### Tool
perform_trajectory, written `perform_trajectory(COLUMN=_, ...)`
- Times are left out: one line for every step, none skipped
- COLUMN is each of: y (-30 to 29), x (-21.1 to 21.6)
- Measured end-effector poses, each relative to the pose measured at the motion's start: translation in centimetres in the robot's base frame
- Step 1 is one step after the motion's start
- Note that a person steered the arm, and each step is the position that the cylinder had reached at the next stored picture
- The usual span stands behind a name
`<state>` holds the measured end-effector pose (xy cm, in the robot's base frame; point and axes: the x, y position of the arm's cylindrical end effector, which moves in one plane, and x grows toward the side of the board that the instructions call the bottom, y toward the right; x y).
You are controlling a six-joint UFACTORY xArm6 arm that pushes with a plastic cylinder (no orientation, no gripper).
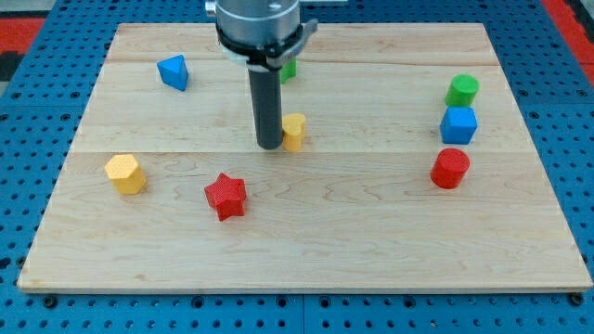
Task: Move the yellow heart horizontal to the green circle
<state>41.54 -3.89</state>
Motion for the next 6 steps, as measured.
perform_trajectory(y=2.4, x=-2.9)
perform_trajectory(y=5.9, x=-1.2)
perform_trajectory(y=1.5, x=3.5)
perform_trajectory(y=6.3, x=1.7)
perform_trajectory(y=8.6, x=-2.6)
perform_trajectory(y=8.4, x=-1.1)
